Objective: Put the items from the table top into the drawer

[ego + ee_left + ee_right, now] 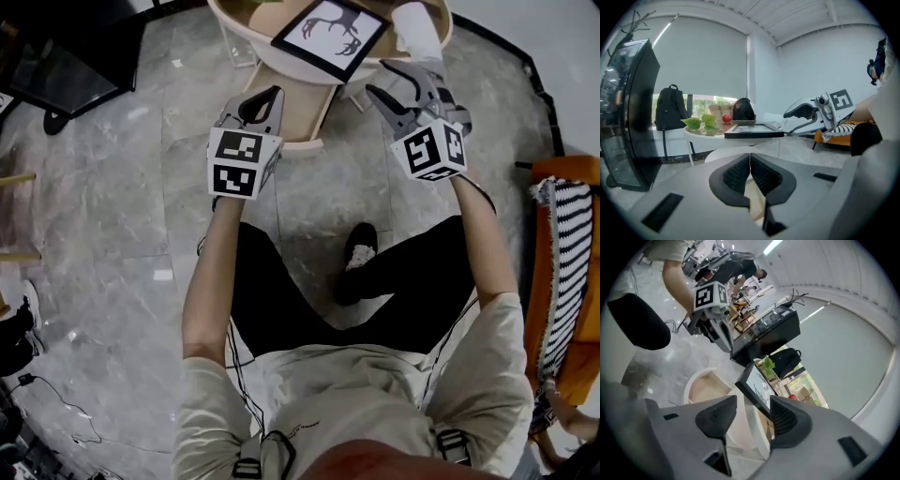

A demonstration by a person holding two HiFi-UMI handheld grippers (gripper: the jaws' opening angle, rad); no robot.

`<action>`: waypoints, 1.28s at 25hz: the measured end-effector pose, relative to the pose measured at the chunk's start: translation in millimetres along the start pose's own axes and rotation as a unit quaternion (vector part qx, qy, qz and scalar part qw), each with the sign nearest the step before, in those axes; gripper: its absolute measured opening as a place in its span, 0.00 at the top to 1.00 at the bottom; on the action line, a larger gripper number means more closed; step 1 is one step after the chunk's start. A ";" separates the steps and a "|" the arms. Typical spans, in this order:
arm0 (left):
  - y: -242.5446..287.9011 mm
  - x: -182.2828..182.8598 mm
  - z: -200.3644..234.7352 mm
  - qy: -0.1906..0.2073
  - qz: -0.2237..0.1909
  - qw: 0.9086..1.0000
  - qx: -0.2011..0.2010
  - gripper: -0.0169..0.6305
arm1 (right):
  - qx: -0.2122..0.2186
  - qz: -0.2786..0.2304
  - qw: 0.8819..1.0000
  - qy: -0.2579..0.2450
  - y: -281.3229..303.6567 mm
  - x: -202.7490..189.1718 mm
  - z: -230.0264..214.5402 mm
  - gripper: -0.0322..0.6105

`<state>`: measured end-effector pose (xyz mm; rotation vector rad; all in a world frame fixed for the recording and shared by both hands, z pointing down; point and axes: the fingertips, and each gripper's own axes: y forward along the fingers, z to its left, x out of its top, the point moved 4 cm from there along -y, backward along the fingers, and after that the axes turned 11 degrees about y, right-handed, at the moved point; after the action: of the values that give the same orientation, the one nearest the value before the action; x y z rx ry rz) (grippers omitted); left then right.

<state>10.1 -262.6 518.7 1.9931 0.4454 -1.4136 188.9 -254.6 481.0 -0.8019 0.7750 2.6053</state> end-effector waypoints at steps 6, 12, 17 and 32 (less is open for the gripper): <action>-9.8 9.0 -17.9 0.009 -0.006 1.000 -0.011 0.94 | -0.040 0.042 0.991 -0.119 52.8 1.7 15.9 0.58; -36.1 8.2 -14.6 0.020 0.001 1.000 0.000 0.94 | -0.075 0.058 0.987 -0.129 66.2 4.8 17.4 0.67; -58.9 -0.4 -0.5 0.012 0.013 1.000 0.021 0.94 | -0.095 0.019 0.980 -0.172 48.3 36.4 24.6 0.81; -70.5 -31.2 7.8 -0.005 0.028 0.999 0.039 0.94 | -0.181 -0.080 0.961 -0.192 16.2 97.2 27.7 0.84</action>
<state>-49.4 -213.3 524.2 2.0432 0.3318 -1.4240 92.8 -239.4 449.5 -0.3971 0.1212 2.6633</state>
